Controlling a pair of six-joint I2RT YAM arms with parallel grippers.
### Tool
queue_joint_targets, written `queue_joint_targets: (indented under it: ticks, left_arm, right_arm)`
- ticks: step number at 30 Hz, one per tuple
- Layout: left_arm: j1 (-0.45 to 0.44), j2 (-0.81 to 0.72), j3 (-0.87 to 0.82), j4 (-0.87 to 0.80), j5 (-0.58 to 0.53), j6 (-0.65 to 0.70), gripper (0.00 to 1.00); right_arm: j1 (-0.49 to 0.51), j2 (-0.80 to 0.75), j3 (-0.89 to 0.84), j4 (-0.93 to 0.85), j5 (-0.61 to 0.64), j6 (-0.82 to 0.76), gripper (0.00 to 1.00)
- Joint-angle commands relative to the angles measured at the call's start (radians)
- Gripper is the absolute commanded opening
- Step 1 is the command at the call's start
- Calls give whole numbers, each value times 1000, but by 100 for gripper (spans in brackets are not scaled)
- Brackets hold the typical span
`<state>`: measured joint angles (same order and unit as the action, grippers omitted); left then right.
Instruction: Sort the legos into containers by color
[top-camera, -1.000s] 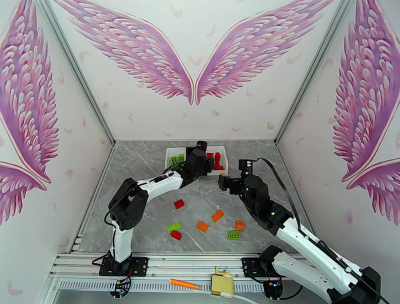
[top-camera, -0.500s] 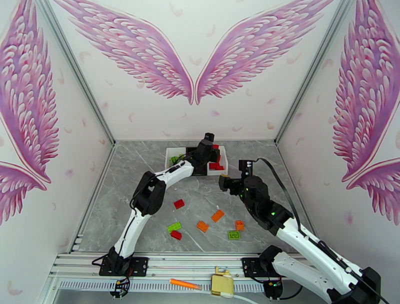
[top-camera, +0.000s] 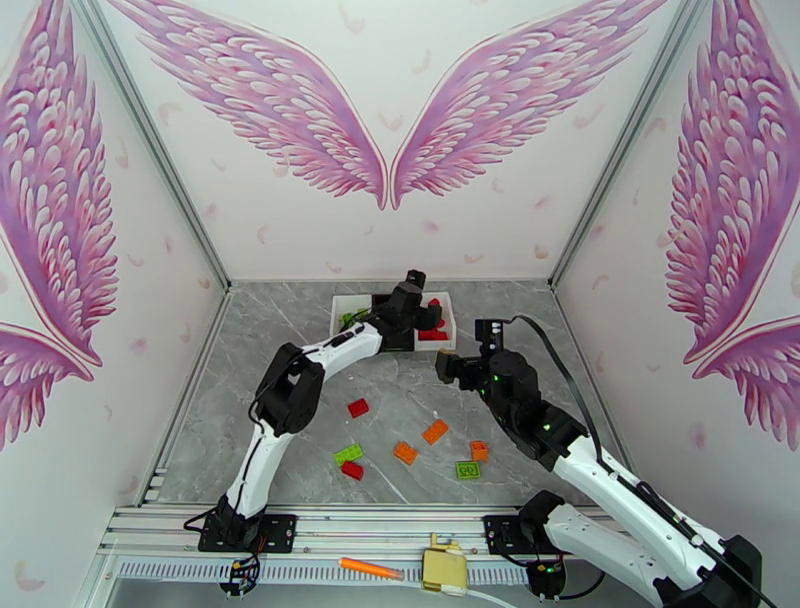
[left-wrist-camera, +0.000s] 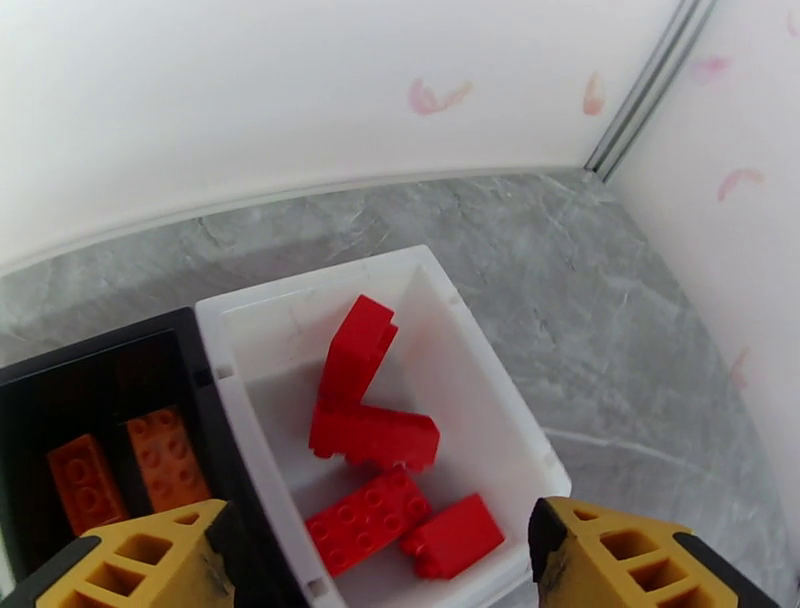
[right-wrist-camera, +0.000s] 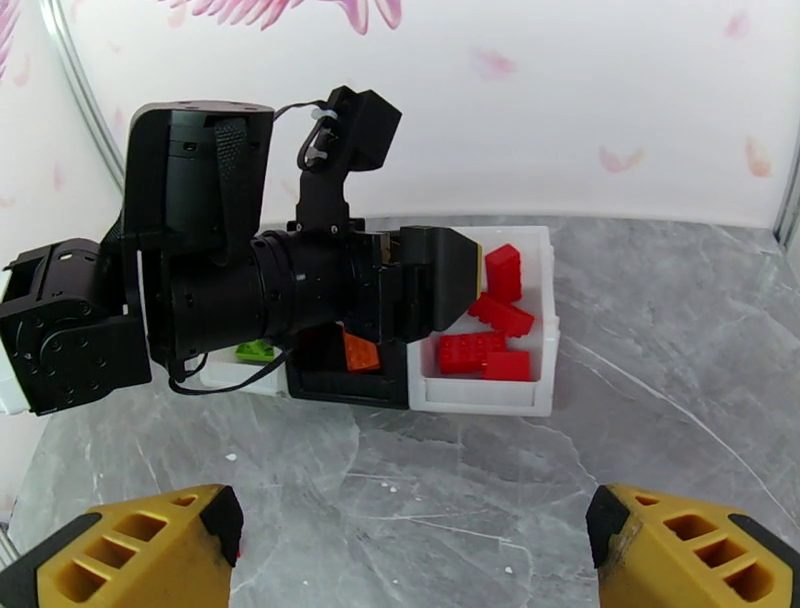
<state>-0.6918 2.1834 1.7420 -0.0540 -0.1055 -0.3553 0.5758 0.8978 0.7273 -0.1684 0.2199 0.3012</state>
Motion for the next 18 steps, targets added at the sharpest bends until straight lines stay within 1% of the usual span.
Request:
queue_joint_targets:
  ticks: [1, 3, 6, 9, 12, 18]
  left_arm:
    - [10, -182, -114, 71, -38, 1, 92]
    - [15, -258, -201, 72, -69, -5, 96]
    - [32, -373, -327, 77, -104, -19, 98]
    - [62, -477, -441, 85, -133, -43, 99]
    - [105, -565, -558, 89, -153, -72, 99]
    - [217, -714, -702, 64, -153, -115, 99]
  right_arm:
    - [-7, 37, 22, 13, -97, -23, 96]
    - [-7, 79, 49, -6, -138, -31, 96]
    - [-3, 157, 88, -32, -192, -30, 96]
    - [24, 256, 130, -64, -198, -14, 97]
    - [87, 341, 170, -73, -167, 1, 97]
    - [244, 540, 287, -152, -52, 75, 98]
